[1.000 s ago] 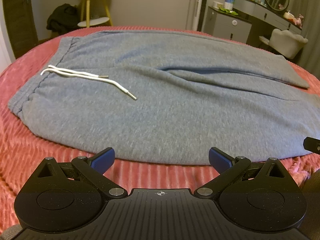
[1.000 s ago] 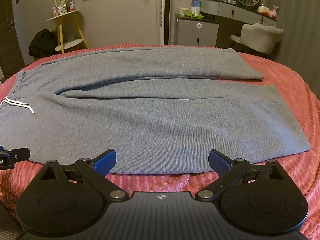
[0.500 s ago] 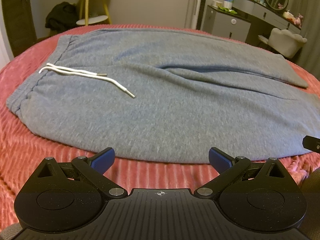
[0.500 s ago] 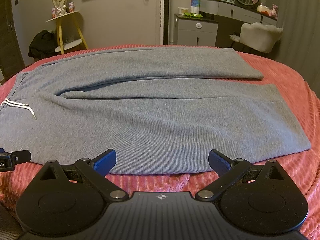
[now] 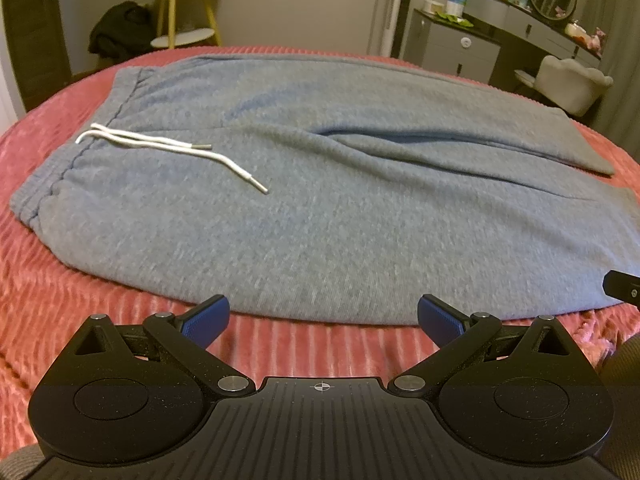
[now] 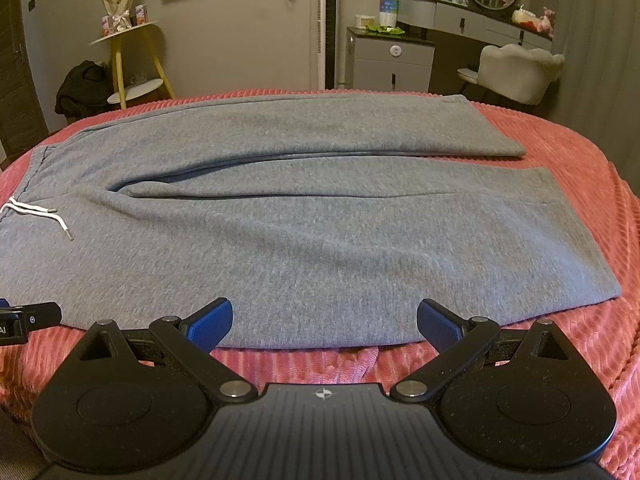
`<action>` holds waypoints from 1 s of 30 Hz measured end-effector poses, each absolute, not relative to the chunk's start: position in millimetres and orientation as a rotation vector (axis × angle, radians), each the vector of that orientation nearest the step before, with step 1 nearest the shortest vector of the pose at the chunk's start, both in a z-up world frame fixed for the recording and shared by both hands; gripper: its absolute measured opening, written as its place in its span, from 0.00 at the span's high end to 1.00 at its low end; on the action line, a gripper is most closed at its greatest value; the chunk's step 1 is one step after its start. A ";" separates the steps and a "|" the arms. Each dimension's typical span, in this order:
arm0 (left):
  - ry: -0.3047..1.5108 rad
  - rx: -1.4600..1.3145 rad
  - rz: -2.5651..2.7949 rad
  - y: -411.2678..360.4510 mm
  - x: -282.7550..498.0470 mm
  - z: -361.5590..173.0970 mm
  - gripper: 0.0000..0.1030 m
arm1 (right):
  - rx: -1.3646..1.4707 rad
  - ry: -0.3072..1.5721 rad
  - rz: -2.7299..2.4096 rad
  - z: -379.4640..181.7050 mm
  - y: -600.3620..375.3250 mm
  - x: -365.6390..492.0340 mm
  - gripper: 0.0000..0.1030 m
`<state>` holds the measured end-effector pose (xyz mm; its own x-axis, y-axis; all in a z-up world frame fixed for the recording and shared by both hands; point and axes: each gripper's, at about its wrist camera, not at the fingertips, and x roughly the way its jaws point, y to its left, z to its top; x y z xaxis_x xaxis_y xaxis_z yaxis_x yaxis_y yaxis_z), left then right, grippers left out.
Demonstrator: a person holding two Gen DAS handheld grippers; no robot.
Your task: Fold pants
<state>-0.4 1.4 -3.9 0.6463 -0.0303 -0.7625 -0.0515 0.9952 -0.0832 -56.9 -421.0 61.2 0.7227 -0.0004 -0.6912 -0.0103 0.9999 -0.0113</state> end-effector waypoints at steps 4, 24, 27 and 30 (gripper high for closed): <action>0.869 -0.102 0.011 1.7 0.1 -4.1 0.00 | -0.013 0.764 0.004 61.4 -421.4 -57.2 0.04; 0.873 -0.101 0.011 1.4 -1.1 -4.8 0.00 | 0.003 0.770 0.004 60.6 -423.0 -54.9 0.04; 0.874 -0.101 0.010 1.9 -0.8 -4.6 0.00 | 0.008 0.770 0.008 60.7 -423.1 -54.8 0.04; 0.877 -0.102 0.012 1.9 -0.5 -4.8 0.00 | 0.012 0.768 0.011 60.8 -424.1 -55.0 0.04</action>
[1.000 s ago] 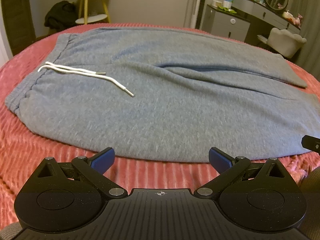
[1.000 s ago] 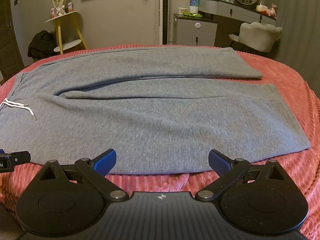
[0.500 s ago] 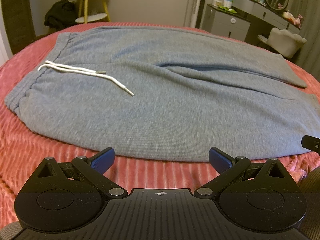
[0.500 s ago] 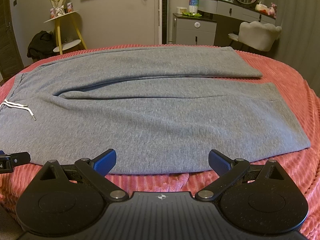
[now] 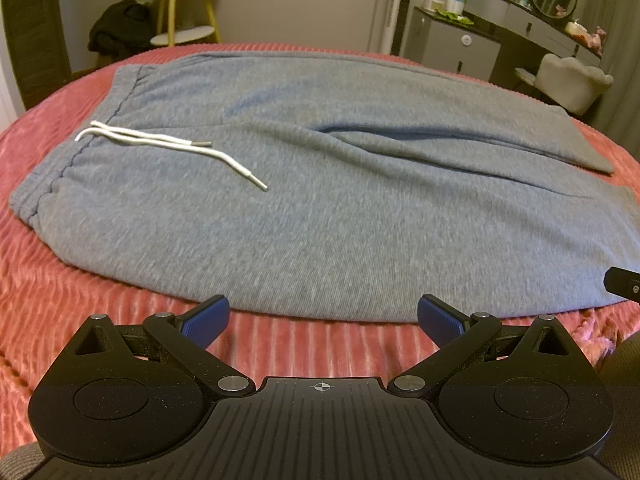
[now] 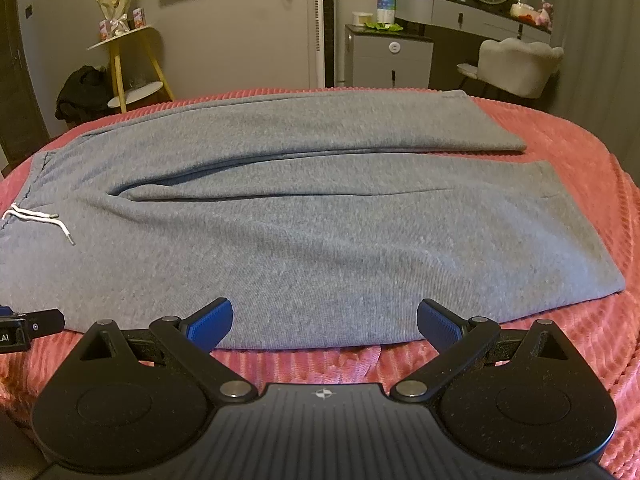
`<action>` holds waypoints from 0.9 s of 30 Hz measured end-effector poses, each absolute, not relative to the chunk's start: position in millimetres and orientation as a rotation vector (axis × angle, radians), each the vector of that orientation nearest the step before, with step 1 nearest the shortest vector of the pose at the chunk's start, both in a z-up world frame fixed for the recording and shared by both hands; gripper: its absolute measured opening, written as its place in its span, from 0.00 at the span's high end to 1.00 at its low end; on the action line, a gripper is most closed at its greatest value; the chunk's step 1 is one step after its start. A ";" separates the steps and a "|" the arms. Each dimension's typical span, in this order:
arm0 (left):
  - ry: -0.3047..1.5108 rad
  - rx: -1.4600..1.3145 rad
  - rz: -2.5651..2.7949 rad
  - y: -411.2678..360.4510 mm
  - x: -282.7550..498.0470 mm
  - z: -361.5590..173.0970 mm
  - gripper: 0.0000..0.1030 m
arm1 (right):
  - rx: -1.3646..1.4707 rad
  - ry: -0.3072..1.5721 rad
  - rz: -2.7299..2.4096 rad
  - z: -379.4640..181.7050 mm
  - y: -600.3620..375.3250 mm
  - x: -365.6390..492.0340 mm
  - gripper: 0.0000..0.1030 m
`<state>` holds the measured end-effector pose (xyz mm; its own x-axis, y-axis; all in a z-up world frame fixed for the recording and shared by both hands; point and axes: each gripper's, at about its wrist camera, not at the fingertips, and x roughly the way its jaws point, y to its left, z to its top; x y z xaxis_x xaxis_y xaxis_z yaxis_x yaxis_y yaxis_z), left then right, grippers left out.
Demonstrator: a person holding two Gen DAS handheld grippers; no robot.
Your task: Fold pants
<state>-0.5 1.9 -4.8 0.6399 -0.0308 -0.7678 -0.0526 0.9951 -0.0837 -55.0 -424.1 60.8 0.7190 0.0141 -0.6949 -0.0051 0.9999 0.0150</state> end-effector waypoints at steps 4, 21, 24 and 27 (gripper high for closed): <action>0.880 -0.100 0.014 1.8 0.3 -5.0 0.00 | 0.016 0.769 0.012 60.9 -425.2 -54.8 0.04; 0.881 -0.089 0.018 -0.8 -0.6 -2.4 0.00 | 0.082 0.771 0.062 65.1 -433.7 -52.7 0.04; 0.877 -0.091 0.029 -1.5 -0.2 -0.6 0.00 | 0.150 0.779 0.091 63.9 -442.1 -47.6 0.04; 0.896 -0.086 0.051 -2.3 4.2 -1.2 0.00 | 0.267 0.775 0.113 61.8 -456.0 -38.8 0.04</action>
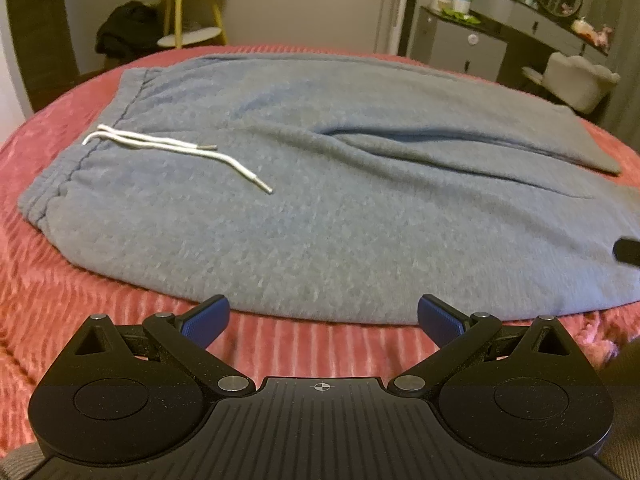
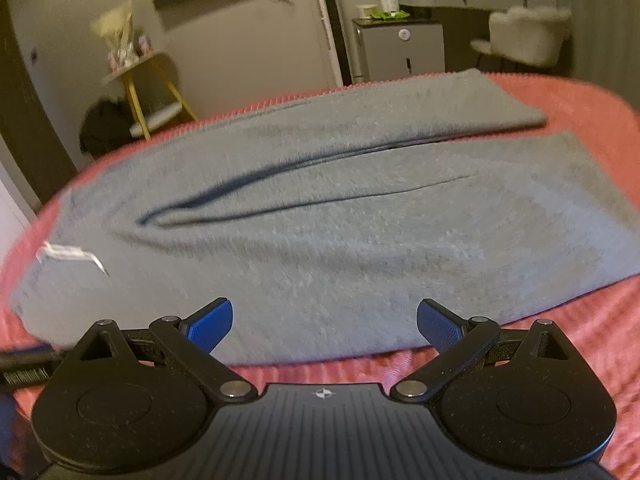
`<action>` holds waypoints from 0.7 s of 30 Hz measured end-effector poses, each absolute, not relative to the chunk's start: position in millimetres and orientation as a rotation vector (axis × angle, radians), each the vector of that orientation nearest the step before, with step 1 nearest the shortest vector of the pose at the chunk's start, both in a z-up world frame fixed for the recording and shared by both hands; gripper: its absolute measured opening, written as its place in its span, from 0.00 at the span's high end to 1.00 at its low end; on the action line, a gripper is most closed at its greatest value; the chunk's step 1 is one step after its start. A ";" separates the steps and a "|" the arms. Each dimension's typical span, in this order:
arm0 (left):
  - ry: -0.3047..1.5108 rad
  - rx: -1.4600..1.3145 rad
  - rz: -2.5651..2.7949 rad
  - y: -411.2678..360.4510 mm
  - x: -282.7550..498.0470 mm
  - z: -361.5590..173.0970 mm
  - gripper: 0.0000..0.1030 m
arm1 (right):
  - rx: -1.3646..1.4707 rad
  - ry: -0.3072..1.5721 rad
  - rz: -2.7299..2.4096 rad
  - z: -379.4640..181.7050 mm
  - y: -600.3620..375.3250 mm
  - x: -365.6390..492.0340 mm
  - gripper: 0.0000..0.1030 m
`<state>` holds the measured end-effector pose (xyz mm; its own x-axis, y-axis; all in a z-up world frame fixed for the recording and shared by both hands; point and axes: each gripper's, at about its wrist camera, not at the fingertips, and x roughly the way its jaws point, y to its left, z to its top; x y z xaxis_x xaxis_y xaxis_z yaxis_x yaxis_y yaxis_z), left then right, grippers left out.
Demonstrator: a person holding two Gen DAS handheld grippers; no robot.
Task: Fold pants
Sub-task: 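Move the right tool to a pant leg hem and close on it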
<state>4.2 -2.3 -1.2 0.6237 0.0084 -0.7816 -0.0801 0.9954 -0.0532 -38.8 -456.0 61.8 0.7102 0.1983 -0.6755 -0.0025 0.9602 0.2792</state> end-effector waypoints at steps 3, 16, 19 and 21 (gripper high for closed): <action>0.940 -0.104 0.094 0.0 18.2 -3.5 0.00 | 0.358 0.816 0.085 54.5 -469.1 -18.8 0.04; 0.821 -0.242 0.272 26.3 133.1 5.2 0.00 | 0.651 0.956 0.021 -16.0 -511.7 77.4 0.04; 0.785 -0.260 0.327 38.9 161.5 -1.2 0.00 | 0.768 0.941 0.046 -26.8 -525.9 77.6 0.03; 0.754 -0.263 0.360 47.6 174.0 -8.8 0.00 | 0.831 0.938 0.064 -32.2 -534.2 81.9 0.03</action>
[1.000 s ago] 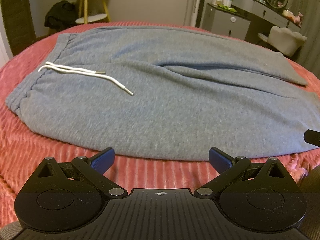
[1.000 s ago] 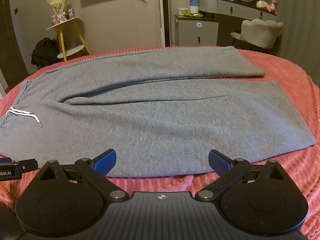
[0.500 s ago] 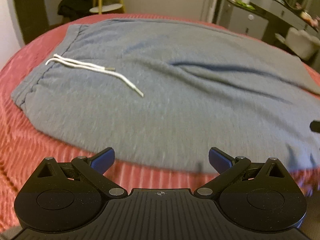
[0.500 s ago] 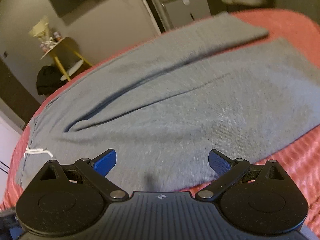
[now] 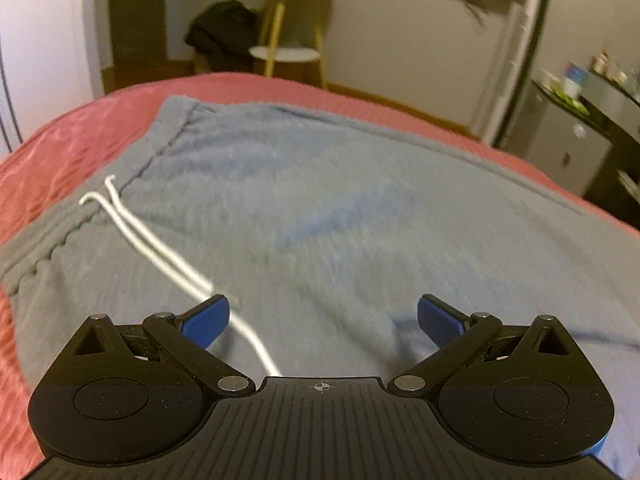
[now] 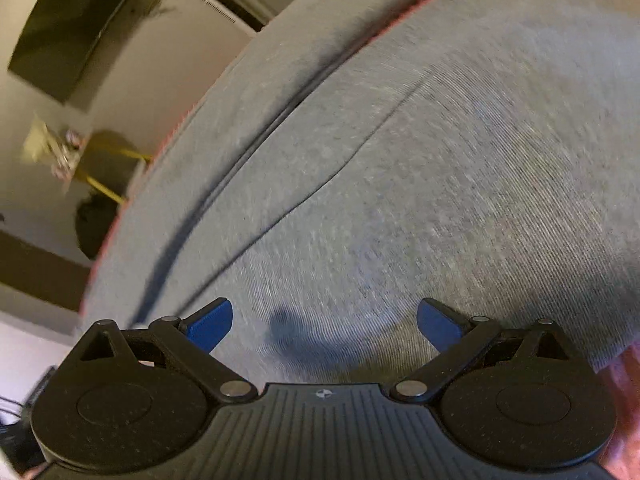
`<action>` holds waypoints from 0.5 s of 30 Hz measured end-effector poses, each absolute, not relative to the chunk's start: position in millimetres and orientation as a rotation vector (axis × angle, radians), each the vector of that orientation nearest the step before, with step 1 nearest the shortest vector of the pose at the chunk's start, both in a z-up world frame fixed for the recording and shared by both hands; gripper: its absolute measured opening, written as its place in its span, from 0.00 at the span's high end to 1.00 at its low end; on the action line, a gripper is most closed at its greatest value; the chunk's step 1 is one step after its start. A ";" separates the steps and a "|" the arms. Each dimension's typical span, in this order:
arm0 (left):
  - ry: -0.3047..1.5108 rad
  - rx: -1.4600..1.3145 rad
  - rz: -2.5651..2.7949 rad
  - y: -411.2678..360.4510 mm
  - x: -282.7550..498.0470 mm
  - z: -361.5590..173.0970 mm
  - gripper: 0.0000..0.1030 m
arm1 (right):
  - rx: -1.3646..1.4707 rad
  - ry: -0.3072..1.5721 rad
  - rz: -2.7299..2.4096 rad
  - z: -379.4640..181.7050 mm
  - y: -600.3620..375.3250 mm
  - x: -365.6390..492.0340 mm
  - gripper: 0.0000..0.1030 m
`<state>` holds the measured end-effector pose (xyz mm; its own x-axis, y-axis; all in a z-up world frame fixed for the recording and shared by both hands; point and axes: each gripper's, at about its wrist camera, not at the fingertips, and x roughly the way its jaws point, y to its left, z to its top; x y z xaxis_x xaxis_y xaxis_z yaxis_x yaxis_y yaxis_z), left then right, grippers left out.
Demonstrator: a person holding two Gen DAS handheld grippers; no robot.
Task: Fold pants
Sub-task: 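Move the right tool to a pant leg hem and close on it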
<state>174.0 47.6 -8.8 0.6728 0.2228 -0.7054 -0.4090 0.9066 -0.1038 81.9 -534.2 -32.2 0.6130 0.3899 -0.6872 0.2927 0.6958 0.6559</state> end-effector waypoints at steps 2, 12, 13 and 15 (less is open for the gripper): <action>0.712 -0.253 0.392 56.5 178.4 -18.3 0.00 | 0.857 0.949 0.074 -34.8 -537.1 85.9 0.03; 0.599 -0.241 0.514 92.0 178.9 -38.2 0.00 | 0.617 0.873 -0.009 41.3 -541.7 195.3 0.04; 0.611 -0.231 0.521 92.5 180.3 -42.1 0.00 | 0.615 0.860 -0.032 44.9 -546.5 215.1 0.09; 0.641 -0.197 0.543 92.4 184.8 -50.6 0.00 | 0.626 0.853 -0.094 48.6 -556.8 255.2 0.18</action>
<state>184.8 92.4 -50.6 0.6685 0.4182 -0.6150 -0.5372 0.8434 -0.0104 255.2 -556.8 48.6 0.6648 0.1653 -0.7285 0.3201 0.8180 0.4779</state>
